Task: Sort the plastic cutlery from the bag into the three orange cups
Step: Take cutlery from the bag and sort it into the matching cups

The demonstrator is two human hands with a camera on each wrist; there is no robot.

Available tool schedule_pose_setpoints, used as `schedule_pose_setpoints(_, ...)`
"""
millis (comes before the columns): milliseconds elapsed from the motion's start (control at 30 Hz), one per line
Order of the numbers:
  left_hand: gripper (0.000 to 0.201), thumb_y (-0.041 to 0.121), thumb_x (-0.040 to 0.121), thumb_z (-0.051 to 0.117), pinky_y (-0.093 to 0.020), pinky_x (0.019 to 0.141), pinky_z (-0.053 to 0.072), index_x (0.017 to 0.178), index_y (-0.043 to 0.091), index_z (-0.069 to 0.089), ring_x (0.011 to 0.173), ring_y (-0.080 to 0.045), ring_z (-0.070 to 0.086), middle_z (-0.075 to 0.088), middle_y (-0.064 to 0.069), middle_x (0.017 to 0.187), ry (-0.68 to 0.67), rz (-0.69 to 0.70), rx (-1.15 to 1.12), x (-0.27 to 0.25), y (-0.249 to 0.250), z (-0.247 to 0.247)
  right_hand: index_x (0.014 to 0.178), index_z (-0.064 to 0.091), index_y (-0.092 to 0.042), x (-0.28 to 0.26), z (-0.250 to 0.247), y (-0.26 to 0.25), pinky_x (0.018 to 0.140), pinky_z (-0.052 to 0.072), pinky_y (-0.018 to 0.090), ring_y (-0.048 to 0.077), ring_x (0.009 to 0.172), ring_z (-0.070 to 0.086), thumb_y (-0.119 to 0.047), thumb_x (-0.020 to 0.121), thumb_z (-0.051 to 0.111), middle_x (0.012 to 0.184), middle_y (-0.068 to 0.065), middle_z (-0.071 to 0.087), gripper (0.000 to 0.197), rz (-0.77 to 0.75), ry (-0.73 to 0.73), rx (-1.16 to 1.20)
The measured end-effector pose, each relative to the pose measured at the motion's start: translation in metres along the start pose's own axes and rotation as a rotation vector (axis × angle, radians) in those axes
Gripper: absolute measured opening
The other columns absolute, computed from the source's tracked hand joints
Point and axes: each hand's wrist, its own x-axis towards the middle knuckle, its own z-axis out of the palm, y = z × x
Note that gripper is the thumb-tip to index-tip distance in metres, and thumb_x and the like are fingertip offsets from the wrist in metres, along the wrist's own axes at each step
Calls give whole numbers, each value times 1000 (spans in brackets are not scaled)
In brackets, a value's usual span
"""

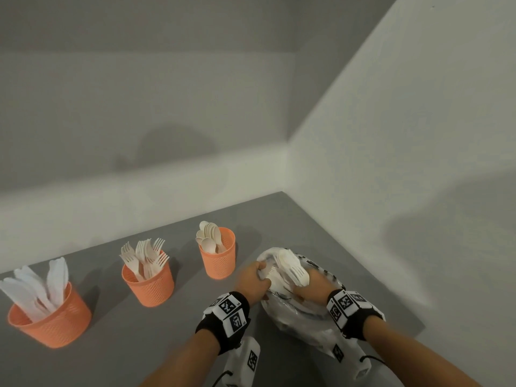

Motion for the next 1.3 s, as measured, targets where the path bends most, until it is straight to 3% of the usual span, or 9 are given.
schedule_pose_setpoints(133,49,2,90,48,-15,52,52,138,8,38,72,-15,58,50,-13,116,-56,16,-18,-2,4,2,81,53,-19,-3,-7,-15,50,46,20,8,51,52,-7,84,56,67,-1,55,13,-47,92,272)
schedule_pose_setpoints(300,32,15,96,46,-33,89,48,128,11,50,104,-19,54,51,-3,121,-89,14,-147,-15,11,-18,72,51,-17,1,-35,-61,48,43,22,3,33,43,3,85,56,57,2,49,24,-70,267,629)
schedule_pose_setpoints(433,21,23,98,40,-29,72,45,96,11,57,80,-18,54,56,-8,92,-37,-115,-562,-34,2,-53,76,50,-17,4,-45,-120,52,43,25,8,40,45,3,87,52,55,1,46,23,-172,274,882)
schedule_pose_setpoints(633,66,51,96,26,-38,80,51,114,-6,55,93,-31,60,61,-23,106,4,-333,-1082,-62,-21,-99,73,52,-16,-5,24,-199,55,47,25,13,44,50,6,80,56,49,0,51,23,-285,172,934)
schedule_pose_setpoints(867,65,63,90,25,-30,68,46,114,12,57,67,-15,61,60,-4,81,52,-229,-946,-103,-41,-136,87,59,-14,-13,103,-240,67,49,33,16,67,62,-1,78,63,72,1,64,16,-264,47,857)
schedule_pose_setpoints(933,57,61,88,32,-24,67,43,108,15,58,66,-8,59,58,0,83,104,-168,-802,-114,-50,-148,92,63,-13,-17,116,-252,70,55,35,17,73,65,-5,80,64,79,2,68,15,-245,0,837)
schedule_pose_setpoints(1067,72,50,65,71,-29,96,45,127,20,49,112,-11,58,62,1,122,291,13,-604,-123,-51,-168,95,67,-23,-26,140,-262,77,54,31,14,83,67,-18,84,58,91,4,71,15,-332,3,656)
schedule_pose_setpoints(1167,51,29,70,76,-36,100,48,116,16,60,106,-18,63,67,-4,115,498,3,-542,-118,-48,-174,127,49,-3,-37,153,-268,75,45,13,9,95,58,-6,91,52,119,12,60,36,-347,-5,620)
schedule_pose_setpoints(1300,37,9,79,69,-41,93,52,114,0,61,98,-27,66,69,-16,108,629,-93,-725,-113,-53,-185,123,54,-6,-44,149,-272,87,45,23,24,109,59,-3,84,59,117,11,63,40,-466,-151,360)
